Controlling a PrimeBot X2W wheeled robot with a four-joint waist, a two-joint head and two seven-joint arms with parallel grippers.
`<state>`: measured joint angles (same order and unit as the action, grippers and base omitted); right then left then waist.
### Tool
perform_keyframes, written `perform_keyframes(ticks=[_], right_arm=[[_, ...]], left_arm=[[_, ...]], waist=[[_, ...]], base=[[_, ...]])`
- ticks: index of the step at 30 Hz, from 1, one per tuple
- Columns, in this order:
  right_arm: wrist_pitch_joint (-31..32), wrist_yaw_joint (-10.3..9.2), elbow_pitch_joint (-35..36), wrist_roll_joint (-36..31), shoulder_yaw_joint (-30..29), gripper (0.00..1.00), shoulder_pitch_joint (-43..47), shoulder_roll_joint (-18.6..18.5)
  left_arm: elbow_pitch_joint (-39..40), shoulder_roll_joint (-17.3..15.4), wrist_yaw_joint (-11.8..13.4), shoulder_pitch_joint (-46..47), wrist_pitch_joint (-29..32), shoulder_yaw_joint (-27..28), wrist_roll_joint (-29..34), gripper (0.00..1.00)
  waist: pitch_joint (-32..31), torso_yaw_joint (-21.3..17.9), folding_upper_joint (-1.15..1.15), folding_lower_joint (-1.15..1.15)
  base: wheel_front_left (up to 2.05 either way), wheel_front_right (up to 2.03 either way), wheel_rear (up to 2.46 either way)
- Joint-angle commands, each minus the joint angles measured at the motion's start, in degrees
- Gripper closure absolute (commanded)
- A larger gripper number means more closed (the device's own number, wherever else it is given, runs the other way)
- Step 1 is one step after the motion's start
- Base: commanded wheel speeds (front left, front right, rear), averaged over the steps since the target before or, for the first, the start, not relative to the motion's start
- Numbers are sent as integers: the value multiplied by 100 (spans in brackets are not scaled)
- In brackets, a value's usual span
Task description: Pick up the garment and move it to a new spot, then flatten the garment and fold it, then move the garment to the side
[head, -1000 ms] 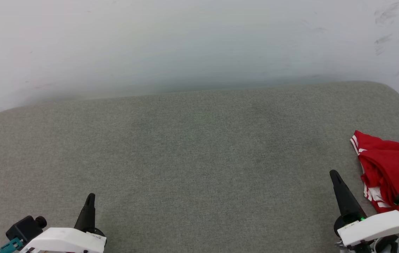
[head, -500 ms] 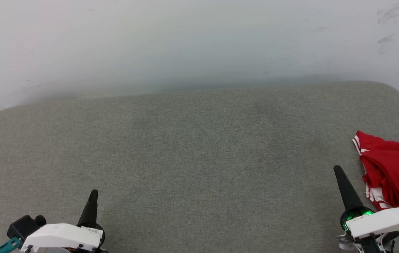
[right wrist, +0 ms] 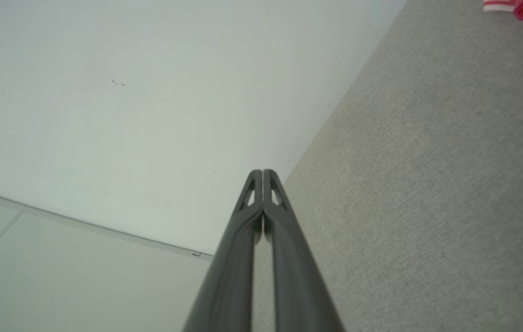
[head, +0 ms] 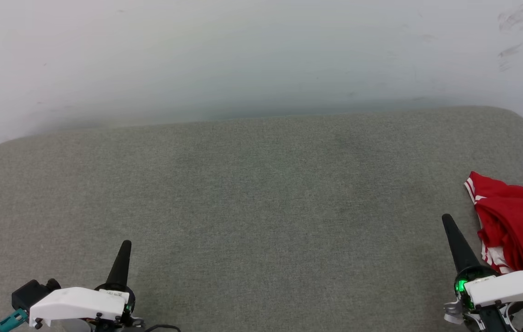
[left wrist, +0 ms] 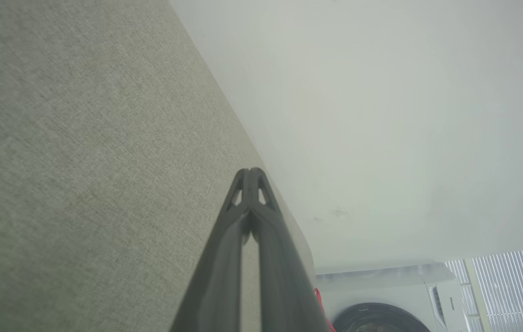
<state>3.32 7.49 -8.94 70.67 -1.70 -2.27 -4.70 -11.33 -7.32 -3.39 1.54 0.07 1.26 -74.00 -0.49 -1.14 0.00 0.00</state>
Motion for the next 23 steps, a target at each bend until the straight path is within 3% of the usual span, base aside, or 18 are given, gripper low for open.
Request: perform_keyframes(ticks=[1,23], right_arm=[[9,1,16,117,-25,100,-112,-28],[75,1,-249,1245,-141,100,-282,-4]], left_arm=[[14,-6,-37,125,23,53,-91,100],[-131,198,-233,307,320,262,-997,100]], waist=[[1,2,0,0],[31,52,0,0]], base=[[0,0,0],[0,0,0]])
